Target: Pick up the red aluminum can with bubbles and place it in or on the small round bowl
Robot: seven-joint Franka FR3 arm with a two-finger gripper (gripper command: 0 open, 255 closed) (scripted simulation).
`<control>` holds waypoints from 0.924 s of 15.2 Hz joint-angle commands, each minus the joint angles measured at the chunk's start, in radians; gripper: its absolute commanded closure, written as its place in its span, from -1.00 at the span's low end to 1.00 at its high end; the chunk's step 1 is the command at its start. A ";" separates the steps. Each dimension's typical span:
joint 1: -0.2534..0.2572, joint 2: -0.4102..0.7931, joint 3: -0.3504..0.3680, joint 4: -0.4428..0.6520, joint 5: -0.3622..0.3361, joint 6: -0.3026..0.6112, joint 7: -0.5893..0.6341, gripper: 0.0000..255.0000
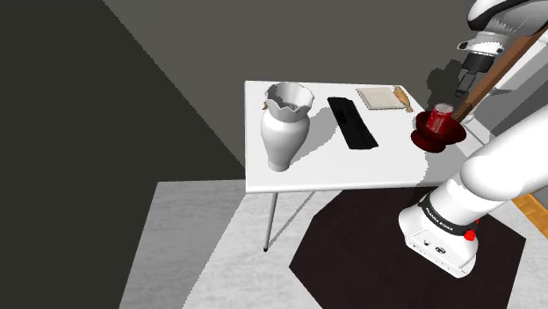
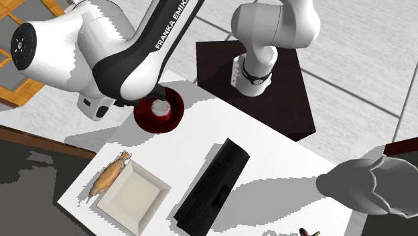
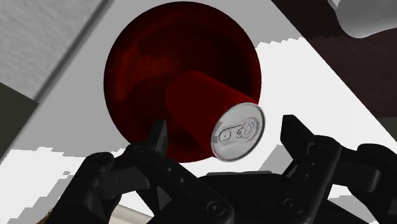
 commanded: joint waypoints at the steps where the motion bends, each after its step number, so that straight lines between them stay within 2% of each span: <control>1: 0.000 0.000 0.000 0.000 0.000 0.000 0.000 -1.00; 3: 0.000 0.000 0.000 0.000 0.000 0.000 0.000 -1.00; 7: 0.006 0.001 0.007 0.127 0.008 -0.127 -0.004 -1.00; 14: 0.006 0.001 0.007 0.127 0.008 -0.127 -0.004 -1.00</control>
